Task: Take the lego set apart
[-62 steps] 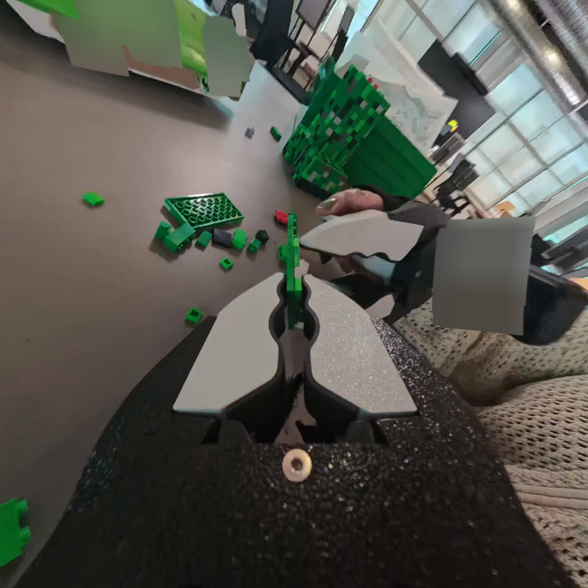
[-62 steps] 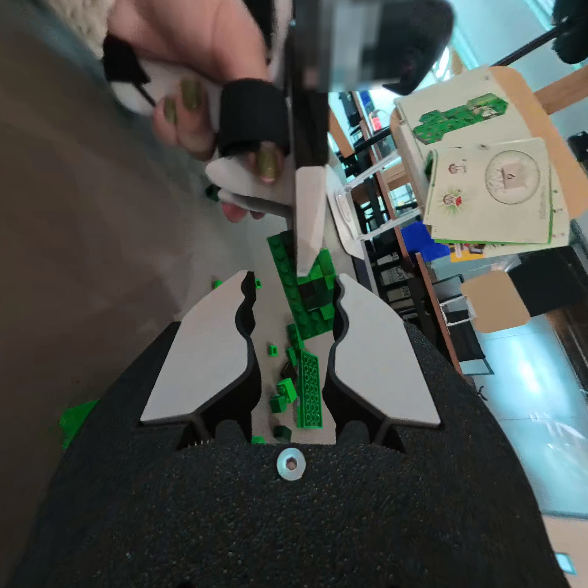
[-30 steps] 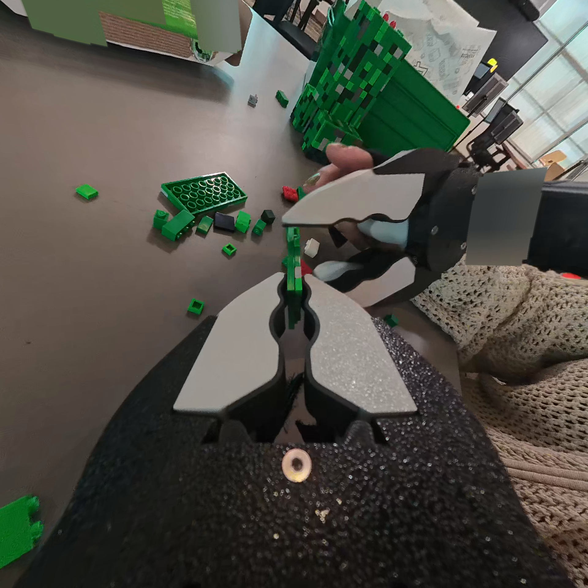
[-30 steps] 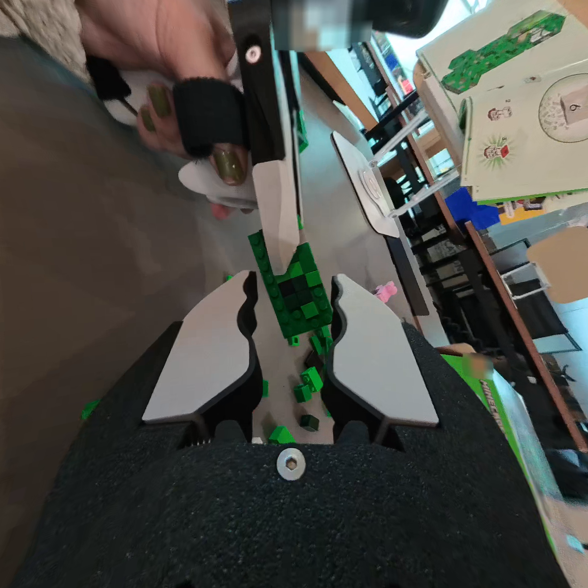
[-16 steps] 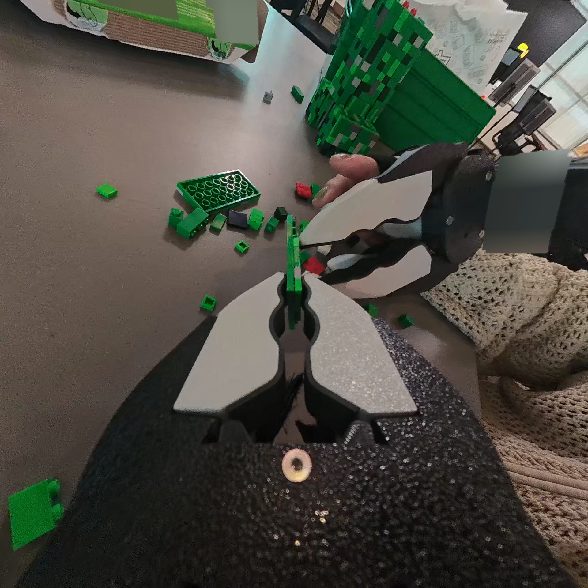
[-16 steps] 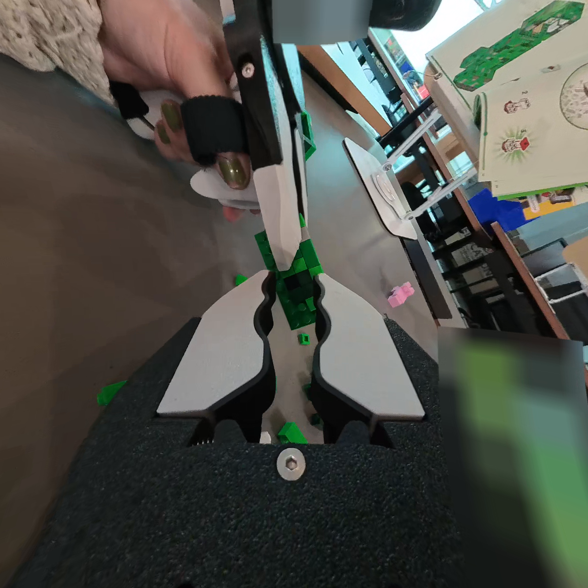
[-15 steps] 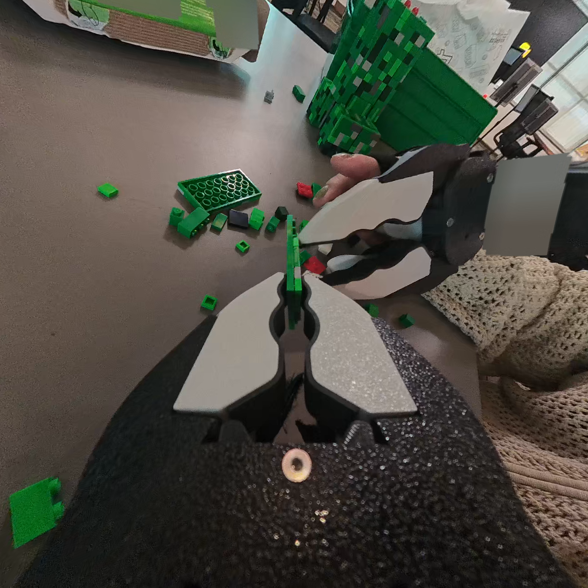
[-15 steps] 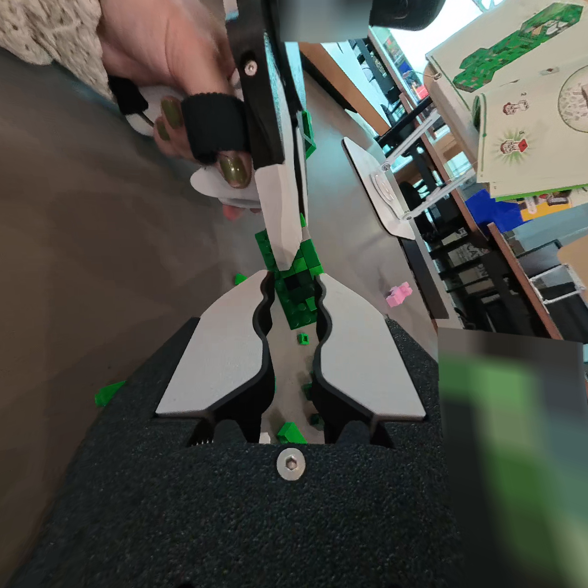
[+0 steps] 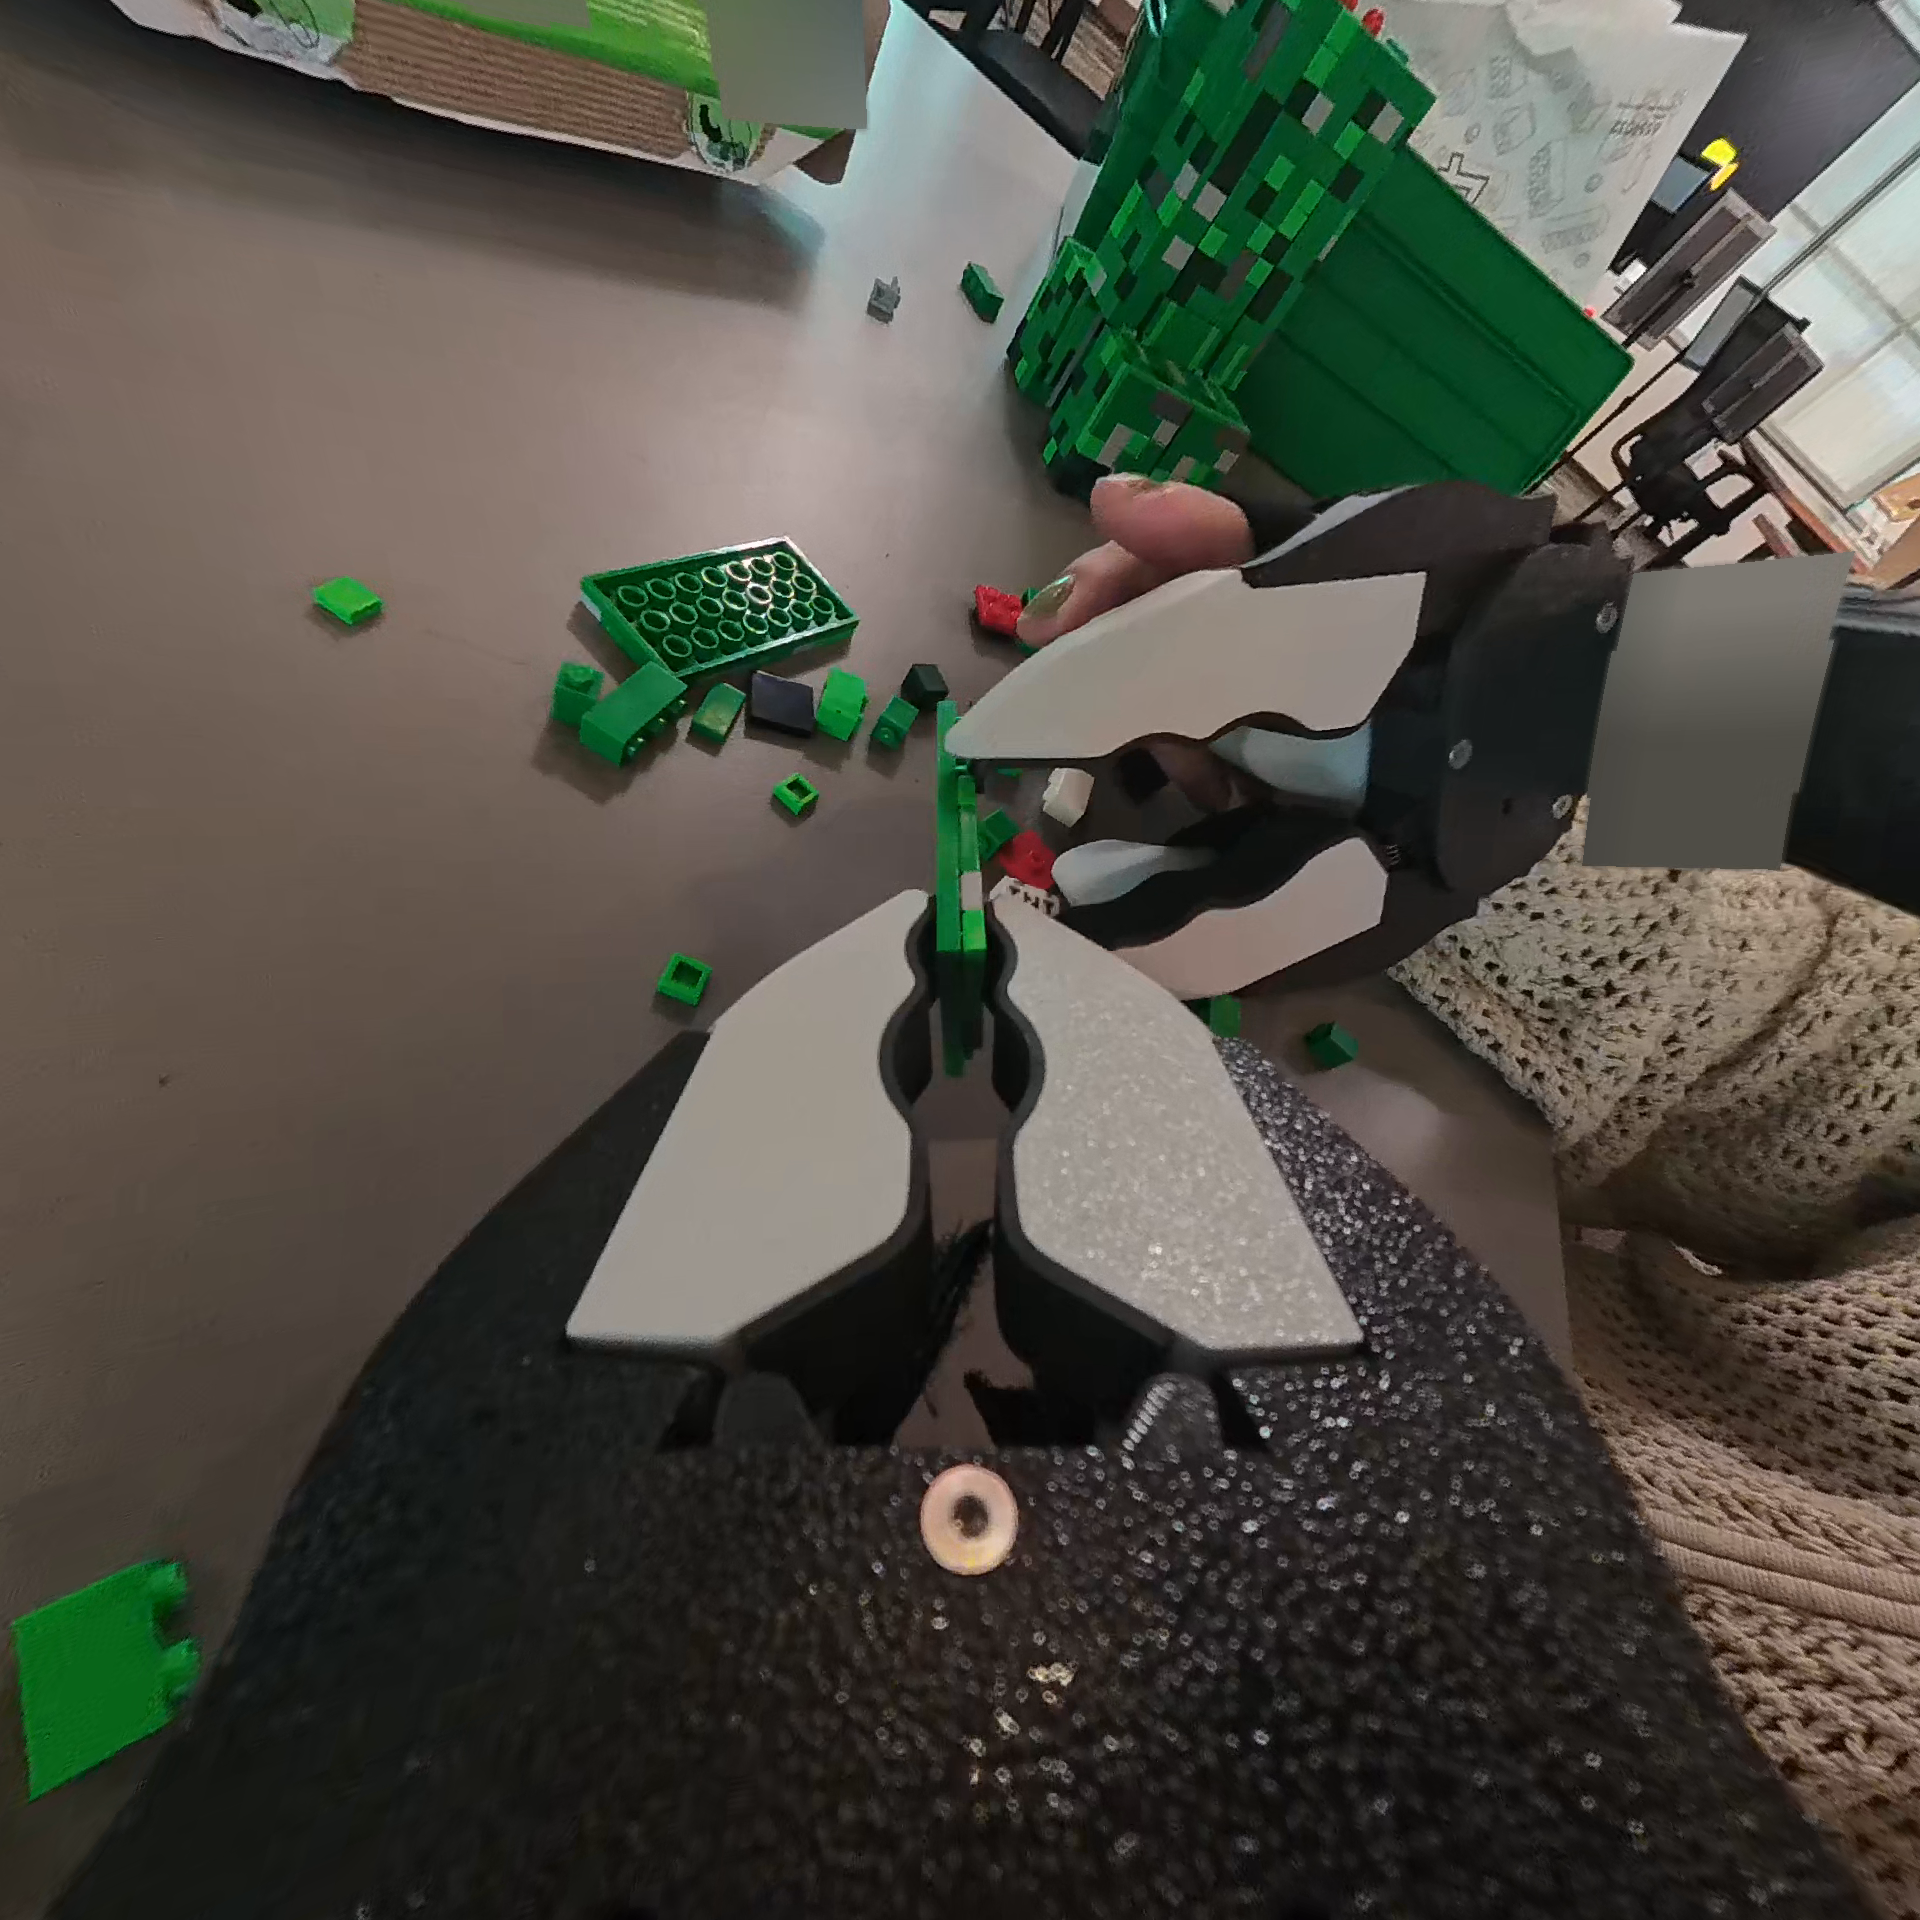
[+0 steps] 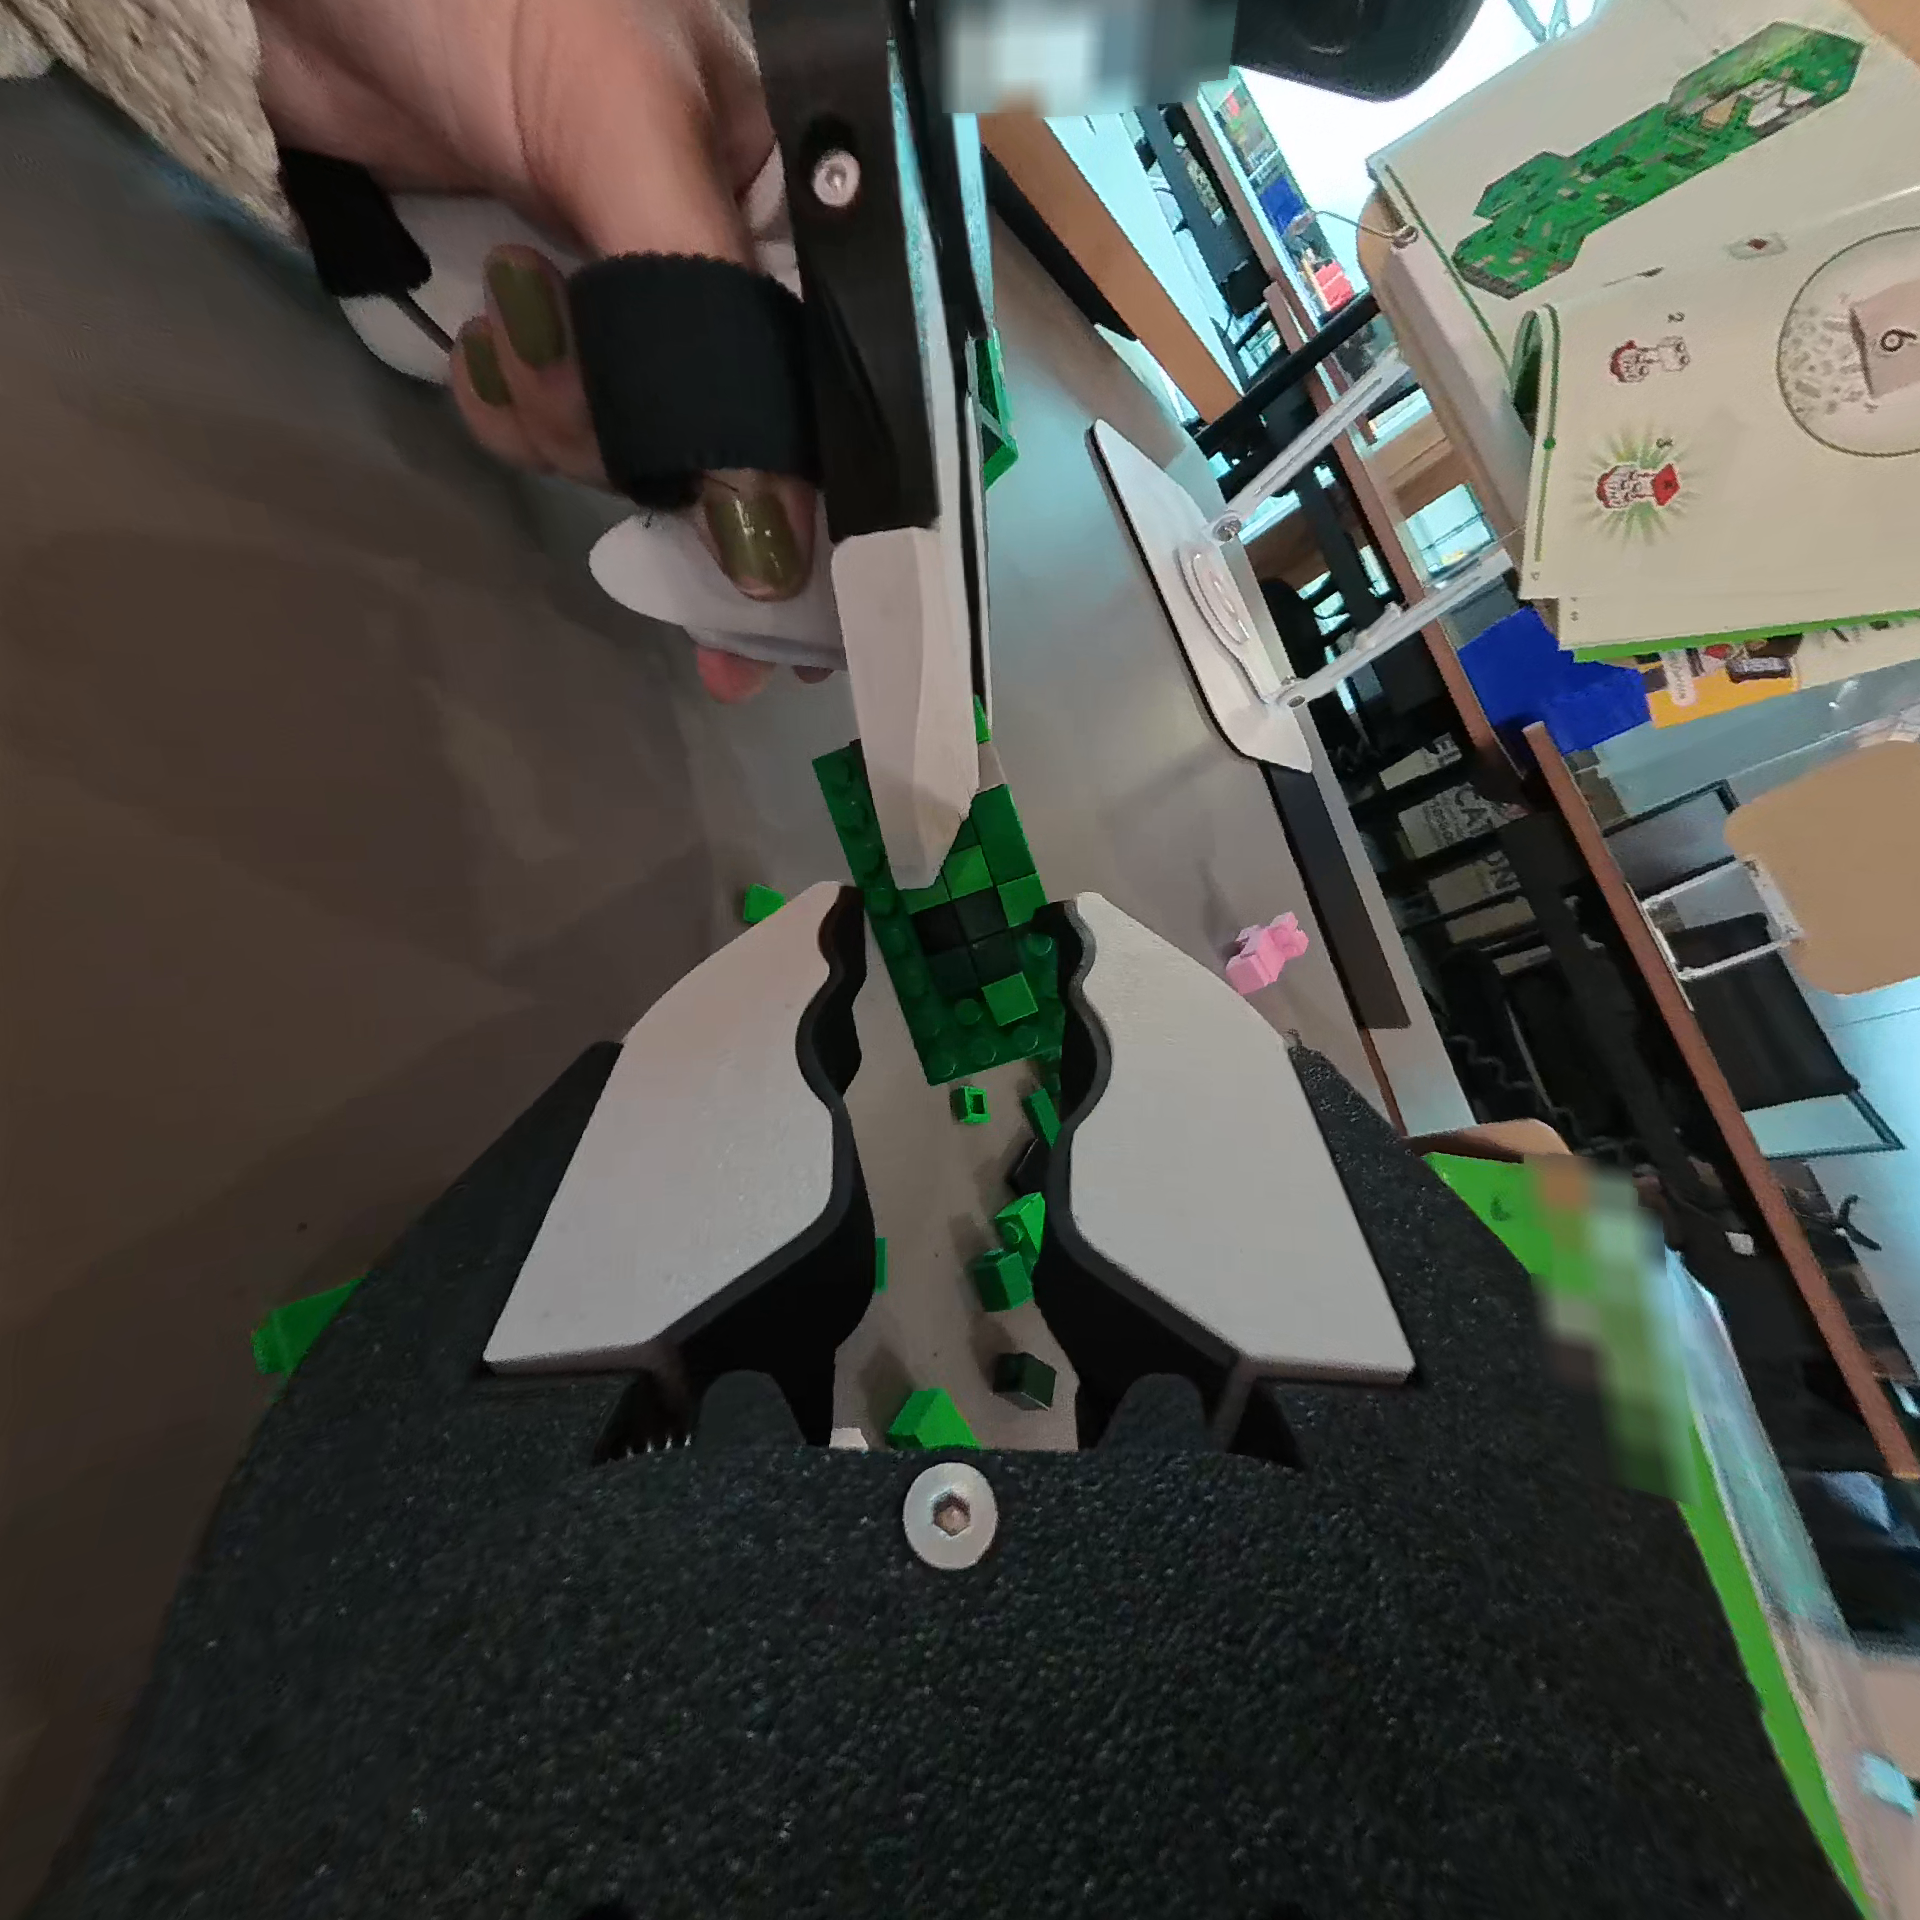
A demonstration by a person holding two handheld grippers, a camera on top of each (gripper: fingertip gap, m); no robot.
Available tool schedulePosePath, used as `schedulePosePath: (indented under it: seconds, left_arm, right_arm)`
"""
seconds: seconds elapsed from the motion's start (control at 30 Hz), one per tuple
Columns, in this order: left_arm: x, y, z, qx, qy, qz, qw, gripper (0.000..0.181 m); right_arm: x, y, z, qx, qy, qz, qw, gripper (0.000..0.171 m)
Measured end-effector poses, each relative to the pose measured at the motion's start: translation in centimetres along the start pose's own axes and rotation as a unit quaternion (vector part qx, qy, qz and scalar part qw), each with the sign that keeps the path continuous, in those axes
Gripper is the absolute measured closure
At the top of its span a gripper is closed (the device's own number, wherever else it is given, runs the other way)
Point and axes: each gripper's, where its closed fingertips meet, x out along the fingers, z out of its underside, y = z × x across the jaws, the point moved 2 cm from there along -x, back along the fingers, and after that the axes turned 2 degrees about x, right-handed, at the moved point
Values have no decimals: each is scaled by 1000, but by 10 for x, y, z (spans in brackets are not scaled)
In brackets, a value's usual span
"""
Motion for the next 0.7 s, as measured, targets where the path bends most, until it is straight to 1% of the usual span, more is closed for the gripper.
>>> schedulePosePath:
  seconds: [0.23,0.7]
  left_arm:
    - [-1,-3,1,-20,0,0,1000,176]
    - [0,-4,3,-31,-6,0,1000,176]
  right_arm:
    - [3,-1,1,-35,-16,16,999,136]
    - [4,-2,3,-30,-22,11,999,138]
